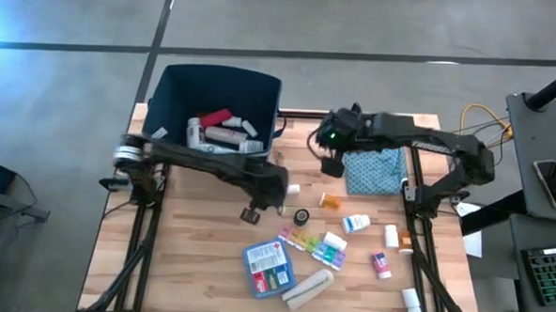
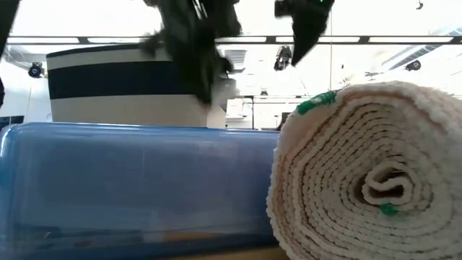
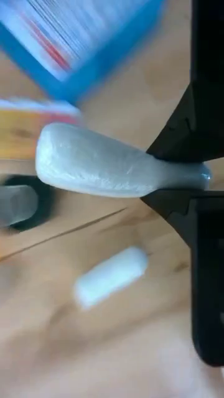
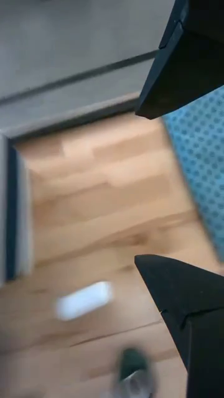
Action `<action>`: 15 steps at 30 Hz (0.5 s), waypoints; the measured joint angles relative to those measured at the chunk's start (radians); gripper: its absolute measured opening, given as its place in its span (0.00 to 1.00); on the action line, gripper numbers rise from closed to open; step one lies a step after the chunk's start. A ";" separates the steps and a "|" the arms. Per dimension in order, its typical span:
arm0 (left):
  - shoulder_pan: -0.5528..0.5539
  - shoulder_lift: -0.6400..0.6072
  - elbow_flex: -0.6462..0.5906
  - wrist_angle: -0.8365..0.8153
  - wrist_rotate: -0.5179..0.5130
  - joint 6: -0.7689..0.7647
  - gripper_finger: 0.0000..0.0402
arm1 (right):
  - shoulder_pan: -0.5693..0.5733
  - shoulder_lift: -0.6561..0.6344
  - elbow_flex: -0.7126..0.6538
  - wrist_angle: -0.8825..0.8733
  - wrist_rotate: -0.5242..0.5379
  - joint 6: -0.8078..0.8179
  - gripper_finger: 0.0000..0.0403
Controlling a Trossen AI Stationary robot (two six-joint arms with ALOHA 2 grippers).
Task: Pick & place medical supplies in basket/bin
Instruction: Put the bottom rolled gauze into the blue bin
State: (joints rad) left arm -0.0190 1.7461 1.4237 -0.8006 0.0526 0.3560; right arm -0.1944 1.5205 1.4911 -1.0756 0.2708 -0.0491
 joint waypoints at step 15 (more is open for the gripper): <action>0.273 -0.578 -0.034 0.082 -0.613 -0.151 0.19 | 0.099 0.144 -0.324 0.620 -0.160 -0.160 0.90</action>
State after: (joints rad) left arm 0.2545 1.1683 1.3896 -0.7188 -0.5603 0.2052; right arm -0.0954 1.6642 1.1669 -0.4554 0.1104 -0.2089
